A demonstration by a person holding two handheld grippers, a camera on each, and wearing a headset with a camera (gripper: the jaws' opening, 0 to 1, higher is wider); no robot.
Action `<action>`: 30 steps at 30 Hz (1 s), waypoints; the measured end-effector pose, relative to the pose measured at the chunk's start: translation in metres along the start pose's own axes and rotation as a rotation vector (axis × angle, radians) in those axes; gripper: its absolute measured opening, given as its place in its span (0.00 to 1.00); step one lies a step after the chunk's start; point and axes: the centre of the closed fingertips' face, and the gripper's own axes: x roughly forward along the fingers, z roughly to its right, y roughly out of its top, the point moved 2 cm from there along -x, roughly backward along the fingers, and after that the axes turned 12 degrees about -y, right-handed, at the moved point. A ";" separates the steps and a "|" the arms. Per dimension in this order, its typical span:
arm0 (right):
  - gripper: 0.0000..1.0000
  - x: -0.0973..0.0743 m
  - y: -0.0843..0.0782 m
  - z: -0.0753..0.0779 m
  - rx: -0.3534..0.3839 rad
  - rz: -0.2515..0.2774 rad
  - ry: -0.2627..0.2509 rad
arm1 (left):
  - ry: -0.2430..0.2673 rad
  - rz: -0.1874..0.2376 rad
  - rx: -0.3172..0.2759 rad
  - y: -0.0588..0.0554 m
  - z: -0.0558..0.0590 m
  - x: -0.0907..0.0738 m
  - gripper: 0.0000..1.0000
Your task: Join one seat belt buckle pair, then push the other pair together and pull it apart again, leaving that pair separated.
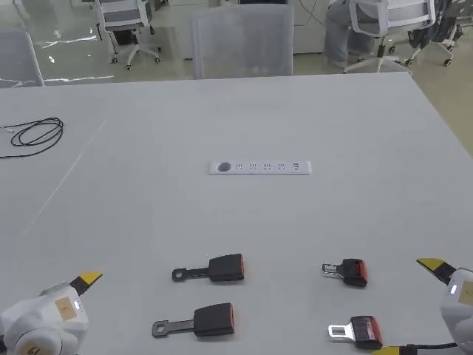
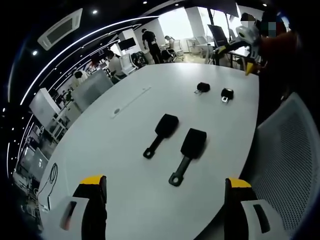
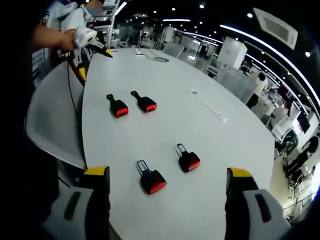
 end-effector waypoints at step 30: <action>0.91 0.002 -0.006 0.001 -0.061 -0.017 0.012 | -0.032 -0.042 0.075 0.001 0.000 0.012 0.99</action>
